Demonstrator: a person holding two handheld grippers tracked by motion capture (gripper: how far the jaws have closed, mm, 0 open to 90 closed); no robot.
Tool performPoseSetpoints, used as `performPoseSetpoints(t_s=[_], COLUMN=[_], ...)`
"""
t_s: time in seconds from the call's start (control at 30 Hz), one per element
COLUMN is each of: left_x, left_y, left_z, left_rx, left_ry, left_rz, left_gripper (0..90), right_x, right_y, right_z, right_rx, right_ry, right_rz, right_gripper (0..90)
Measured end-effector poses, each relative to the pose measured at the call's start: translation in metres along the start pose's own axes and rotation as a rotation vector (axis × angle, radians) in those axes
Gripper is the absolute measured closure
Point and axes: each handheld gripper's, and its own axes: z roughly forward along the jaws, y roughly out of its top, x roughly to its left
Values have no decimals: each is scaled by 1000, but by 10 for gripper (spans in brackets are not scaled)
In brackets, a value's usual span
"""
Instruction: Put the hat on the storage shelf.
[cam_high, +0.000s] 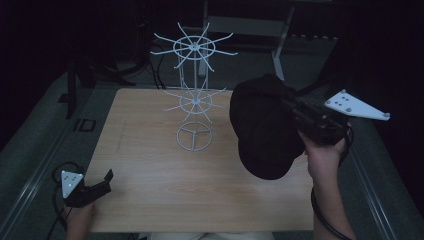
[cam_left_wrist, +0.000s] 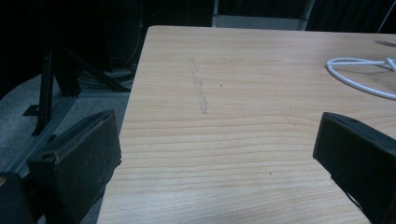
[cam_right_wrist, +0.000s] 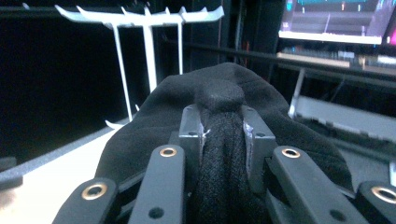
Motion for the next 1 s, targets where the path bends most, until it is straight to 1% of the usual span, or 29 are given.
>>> performPoseSetpoints(t_s=[0.17, 0.27, 0.3, 0.43, 0.47, 0.53, 0.63, 0.73, 0.87, 1.0], left_x=[0, 0, 0, 0, 0, 0, 0, 0, -1, -1], left_y=[0, 0, 0, 0, 0, 0, 0, 0, 0, 0], left_z=[0, 0, 0, 0, 0, 0, 0, 0, 0, 0], left_rx=[1, 0, 0, -1, -2, -2, -3, -3, -2, -1], left_ry=[-1, -2, -2, -2, -3, -3, -3, -5, -4, -5], left_rz=[-1, 1, 1, 2, 3, 3, 4, 3, 15, 17], left_gripper=[15, 15, 15, 14, 15, 15, 14, 14, 15, 15], right_x=[13, 21, 24, 33, 36, 42, 49, 54, 57, 60], right_y=[37, 57, 66, 90, 95, 104, 108, 106, 93, 77], right_z=[-9, -9, -8, -3, 0, 8, 22, 39, 58, 65], right_rx=[-82, -114, -135, -157, -155, -150, -132, -96, -43, -27], right_ry=[19, 27, 33, 54, 57, 79, 98, 114, 132, 153], right_rz=[-36, -64, -68, -90, -98, -109, -123, -135, -130, -118], right_gripper=[740, 740, 740, 740, 740, 740, 740, 739, 739, 739])
